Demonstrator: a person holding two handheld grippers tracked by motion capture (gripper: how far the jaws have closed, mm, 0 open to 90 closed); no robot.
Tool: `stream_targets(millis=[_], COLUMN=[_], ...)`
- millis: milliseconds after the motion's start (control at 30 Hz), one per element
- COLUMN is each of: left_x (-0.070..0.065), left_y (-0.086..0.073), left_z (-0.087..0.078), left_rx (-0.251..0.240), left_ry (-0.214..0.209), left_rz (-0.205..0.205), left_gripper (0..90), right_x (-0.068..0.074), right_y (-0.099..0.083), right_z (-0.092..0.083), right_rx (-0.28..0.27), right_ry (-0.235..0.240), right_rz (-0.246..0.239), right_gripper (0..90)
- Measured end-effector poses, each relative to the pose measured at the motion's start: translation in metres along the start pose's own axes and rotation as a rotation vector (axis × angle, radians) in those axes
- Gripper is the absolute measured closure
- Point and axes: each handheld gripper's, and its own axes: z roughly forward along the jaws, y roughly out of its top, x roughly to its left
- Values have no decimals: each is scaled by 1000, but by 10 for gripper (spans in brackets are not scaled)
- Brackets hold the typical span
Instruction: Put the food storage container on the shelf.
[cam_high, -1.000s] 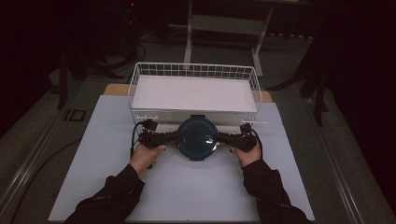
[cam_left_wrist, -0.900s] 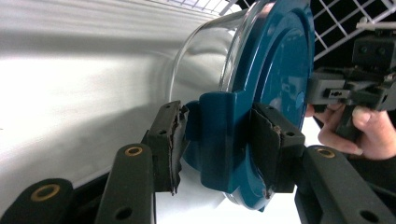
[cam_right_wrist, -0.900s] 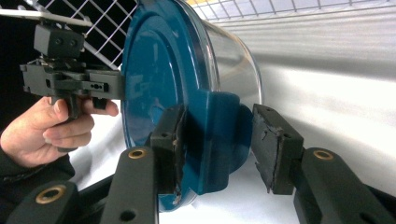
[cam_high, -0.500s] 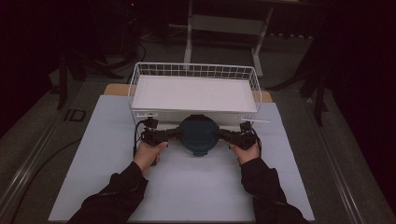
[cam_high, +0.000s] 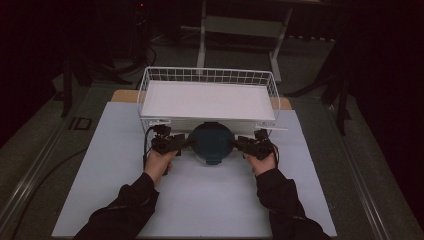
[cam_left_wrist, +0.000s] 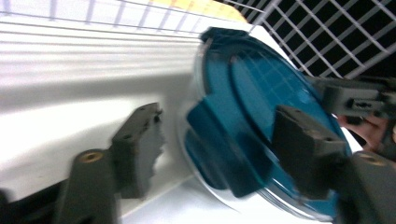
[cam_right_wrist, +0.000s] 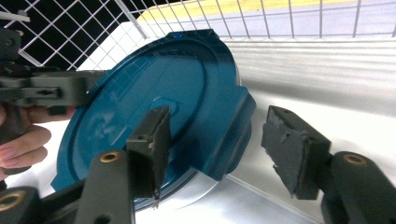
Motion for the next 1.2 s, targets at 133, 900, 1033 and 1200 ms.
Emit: stream_targets(millis=[133, 900, 1033, 1200], left_x=[-9, -57, -60, -64], left_y=[0, -31, -40, -51], left_z=[-7, -55, -61, -67], left_rx=[9, 49, 49, 52], left_ry=[-2, -53, -53, -44], left_rz=[32, 290, 308, 343], left_gripper=[194, 12, 12, 12], right_x=[8, 69, 79, 84], right_y=[0, -29, -39, -48], right_z=[-5, -29, -24, -12], right_rx=[-2, 41, 70, 126], right_ry=[1, 113, 118, 124], right_rz=[-21, -113, -151, -175], right_gripper=[387, 546, 769, 900])
